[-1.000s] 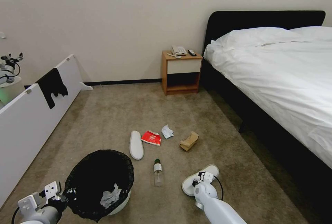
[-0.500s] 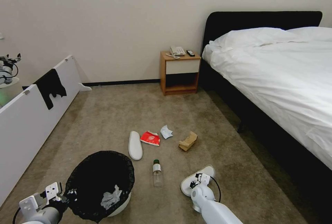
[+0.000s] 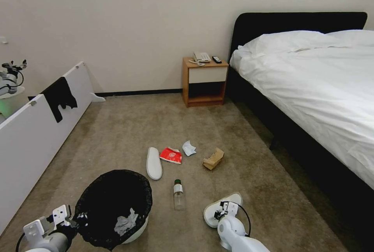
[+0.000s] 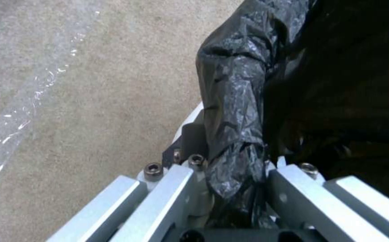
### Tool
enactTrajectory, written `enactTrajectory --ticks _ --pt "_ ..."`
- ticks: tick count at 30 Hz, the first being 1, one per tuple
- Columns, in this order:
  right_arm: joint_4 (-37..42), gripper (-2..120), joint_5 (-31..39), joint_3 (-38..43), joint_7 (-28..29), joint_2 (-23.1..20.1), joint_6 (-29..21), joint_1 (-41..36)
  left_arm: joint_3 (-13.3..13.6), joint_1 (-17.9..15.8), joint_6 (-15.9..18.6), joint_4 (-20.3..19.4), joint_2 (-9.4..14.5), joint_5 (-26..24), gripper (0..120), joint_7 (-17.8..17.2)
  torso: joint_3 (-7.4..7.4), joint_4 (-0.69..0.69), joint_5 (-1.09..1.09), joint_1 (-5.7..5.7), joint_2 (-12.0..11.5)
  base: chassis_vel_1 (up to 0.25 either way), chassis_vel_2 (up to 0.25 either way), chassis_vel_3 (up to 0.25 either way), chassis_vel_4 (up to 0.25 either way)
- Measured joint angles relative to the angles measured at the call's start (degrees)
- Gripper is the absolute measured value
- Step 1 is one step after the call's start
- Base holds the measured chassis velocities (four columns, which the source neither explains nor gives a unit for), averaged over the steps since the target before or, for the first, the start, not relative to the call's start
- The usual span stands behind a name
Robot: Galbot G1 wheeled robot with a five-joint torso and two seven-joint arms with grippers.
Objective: Pick up the trash bin, then pick up the garbage from the floor and place it into the trash bin.
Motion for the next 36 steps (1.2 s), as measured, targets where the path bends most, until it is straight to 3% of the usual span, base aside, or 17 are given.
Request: enactTrajectory --ticks 11,14,17,24,27,36 --pt "13.6 0 2.5 -0.7 1.5 -6.6 0.3 -3.8 0.2 0.0 0.0 -0.5 0.0 0.0 1 0.0 0.01 0.00 0.01 0.01 0.0 0.000 0.000 0.000 0.000" --pt "18.5 0 2.8 -0.4 2.0 -10.1 0.3 -5.1 0.3 0.0 0.0 -0.7 0.1 0.0 1 -0.1 0.00 0.00 0.00 0.01 0.0 0.000 0.000 0.000 0.000" --pt "26.2 0 2.5 0.4 2.2 -16.8 0.8 -7.4 0.5 0.2 0.0 -1.3 0.2 -0.4 1 -0.3 0.00 -0.02 -0.02 0.01 0.0 0.000 0.000 0.000 0.000" --pt "35.7 0 2.0 2.1 2.2 -22.1 1.3 -9.4 0.6 0.5 0.0 -2.0 0.3 -0.6 1 -0.4 0.00 0.00 -0.01 0.00 0.0 0.000 0.000 0.000 0.000" --pt "43.9 0 -0.4 3.8 0.6 -25.5 3.6 -10.7 0.9 0.7 0.0 -2.6 0.4 -0.7 1 -0.4 0.00 -0.01 -0.02 0.00 0.0 0.000 0.000 0.000 0.000" --pt "54.0 0 -3.1 2.6 -5.9 -30.3 9.2 -6.3 1.3 2.1 0.0 -4.7 0.9 -1.0 1 -0.5 -0.01 -0.01 -0.02 0.00 0.0 0.000 0.000 0.000 0.000"
